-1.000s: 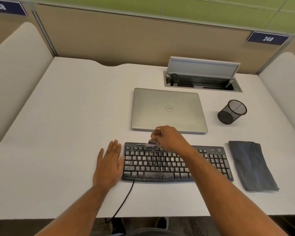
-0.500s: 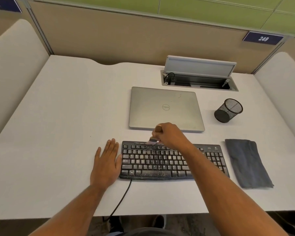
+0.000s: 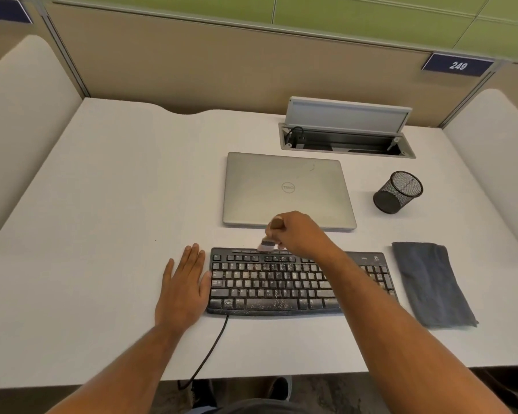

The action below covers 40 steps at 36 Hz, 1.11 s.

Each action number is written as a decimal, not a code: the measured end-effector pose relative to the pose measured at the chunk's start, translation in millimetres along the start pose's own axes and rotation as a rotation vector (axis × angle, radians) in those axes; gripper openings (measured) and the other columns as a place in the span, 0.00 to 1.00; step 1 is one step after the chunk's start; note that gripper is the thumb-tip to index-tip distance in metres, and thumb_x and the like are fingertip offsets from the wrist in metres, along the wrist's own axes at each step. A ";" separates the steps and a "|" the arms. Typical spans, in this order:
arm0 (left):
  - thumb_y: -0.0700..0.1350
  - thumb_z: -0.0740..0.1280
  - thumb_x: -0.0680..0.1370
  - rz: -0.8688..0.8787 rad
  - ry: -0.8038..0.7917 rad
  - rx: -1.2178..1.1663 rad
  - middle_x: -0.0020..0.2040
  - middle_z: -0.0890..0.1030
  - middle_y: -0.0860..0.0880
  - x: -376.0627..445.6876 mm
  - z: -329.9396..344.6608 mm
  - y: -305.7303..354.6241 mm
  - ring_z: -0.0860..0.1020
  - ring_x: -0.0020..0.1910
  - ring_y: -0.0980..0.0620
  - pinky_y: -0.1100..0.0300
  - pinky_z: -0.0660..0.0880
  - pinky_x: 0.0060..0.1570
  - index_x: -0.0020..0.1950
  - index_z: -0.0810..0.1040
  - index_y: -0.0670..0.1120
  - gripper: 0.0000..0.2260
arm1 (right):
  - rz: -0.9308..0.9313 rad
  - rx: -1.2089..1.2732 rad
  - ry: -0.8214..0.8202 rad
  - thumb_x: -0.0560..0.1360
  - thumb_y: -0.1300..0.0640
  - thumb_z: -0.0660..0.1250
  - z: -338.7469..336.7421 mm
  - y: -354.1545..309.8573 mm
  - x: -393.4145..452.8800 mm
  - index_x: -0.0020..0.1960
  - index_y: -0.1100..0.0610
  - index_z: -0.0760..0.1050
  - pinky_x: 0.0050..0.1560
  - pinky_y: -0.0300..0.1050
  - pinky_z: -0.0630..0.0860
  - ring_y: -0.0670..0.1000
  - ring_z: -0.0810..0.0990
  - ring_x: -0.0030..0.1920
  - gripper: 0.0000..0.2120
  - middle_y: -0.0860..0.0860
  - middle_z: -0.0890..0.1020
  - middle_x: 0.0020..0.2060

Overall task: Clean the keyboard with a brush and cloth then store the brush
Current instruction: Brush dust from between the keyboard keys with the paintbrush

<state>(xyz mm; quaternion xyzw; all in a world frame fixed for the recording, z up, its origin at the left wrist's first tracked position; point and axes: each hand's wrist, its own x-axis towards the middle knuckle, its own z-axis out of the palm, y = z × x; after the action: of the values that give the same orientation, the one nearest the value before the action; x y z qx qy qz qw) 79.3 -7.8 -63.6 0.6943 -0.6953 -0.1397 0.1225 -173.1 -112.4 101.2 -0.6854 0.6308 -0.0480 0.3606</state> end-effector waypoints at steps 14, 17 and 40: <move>0.59 0.38 0.83 0.006 0.012 0.011 0.83 0.54 0.53 -0.3 1.0 -0.4 0.49 0.82 0.57 0.48 0.46 0.81 0.82 0.57 0.46 0.32 | 0.037 -0.181 0.083 0.81 0.54 0.68 -25.2 31.8 -4.8 0.51 0.53 0.82 0.51 0.49 0.79 0.48 0.81 0.46 0.05 0.47 0.84 0.44; 0.59 0.38 0.83 0.004 0.010 0.016 0.83 0.54 0.54 -0.1 2.4 -1.5 0.48 0.82 0.58 0.48 0.46 0.81 0.83 0.58 0.47 0.31 | -0.015 -0.050 0.049 0.82 0.56 0.68 -16.0 19.9 -4.0 0.52 0.54 0.83 0.49 0.44 0.77 0.43 0.82 0.44 0.05 0.45 0.85 0.43; 0.60 0.36 0.83 0.009 0.009 0.000 0.83 0.53 0.54 0.8 5.5 -4.2 0.48 0.82 0.58 0.50 0.44 0.81 0.83 0.55 0.47 0.32 | 0.007 -0.036 0.003 0.81 0.54 0.69 -12.0 30.3 2.2 0.50 0.53 0.81 0.56 0.53 0.81 0.52 0.84 0.50 0.04 0.51 0.86 0.48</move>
<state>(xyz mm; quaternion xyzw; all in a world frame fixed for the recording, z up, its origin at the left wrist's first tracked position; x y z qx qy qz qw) 81.2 -8.4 -70.3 0.6917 -0.6979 -0.1360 0.1262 -204.1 -117.9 92.4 -0.6894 0.6345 -0.0365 0.3476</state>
